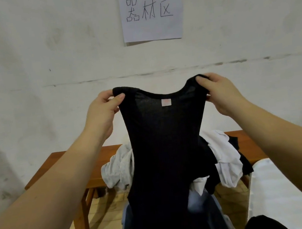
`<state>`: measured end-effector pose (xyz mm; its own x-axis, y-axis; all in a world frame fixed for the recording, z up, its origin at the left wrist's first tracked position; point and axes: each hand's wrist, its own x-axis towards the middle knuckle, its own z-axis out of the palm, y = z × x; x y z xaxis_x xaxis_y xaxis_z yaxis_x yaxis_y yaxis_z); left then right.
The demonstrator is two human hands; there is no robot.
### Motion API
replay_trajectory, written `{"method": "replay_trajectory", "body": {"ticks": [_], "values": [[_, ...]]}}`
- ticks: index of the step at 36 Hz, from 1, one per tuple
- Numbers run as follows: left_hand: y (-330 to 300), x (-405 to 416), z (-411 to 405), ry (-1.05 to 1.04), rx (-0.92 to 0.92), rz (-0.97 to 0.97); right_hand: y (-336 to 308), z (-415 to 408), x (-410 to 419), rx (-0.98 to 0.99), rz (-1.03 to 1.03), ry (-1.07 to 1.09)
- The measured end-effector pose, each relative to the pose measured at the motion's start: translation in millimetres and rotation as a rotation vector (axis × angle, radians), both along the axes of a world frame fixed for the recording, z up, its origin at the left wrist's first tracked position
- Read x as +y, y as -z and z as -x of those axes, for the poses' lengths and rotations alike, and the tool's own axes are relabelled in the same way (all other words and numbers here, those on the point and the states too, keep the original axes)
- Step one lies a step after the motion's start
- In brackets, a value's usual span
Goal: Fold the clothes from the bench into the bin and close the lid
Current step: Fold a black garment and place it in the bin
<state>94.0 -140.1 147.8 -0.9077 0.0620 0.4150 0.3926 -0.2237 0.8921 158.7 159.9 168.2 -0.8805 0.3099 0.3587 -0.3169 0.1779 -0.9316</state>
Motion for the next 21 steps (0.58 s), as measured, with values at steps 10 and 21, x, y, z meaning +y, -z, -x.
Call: {"method": "replay_trajectory", "body": {"ticks": [10, 21], "values": [[-4.6, 6.1, -11.6, 0.046, -0.046, 0.038, 0.8, -5.2, -20.6, -0.03, -0.028, -0.165], [-12.9, 35.2, -33.1, 0.326, -0.072, 0.131, -7.0, -4.9, -73.1, 0.049, -0.238, -0.177]]}}
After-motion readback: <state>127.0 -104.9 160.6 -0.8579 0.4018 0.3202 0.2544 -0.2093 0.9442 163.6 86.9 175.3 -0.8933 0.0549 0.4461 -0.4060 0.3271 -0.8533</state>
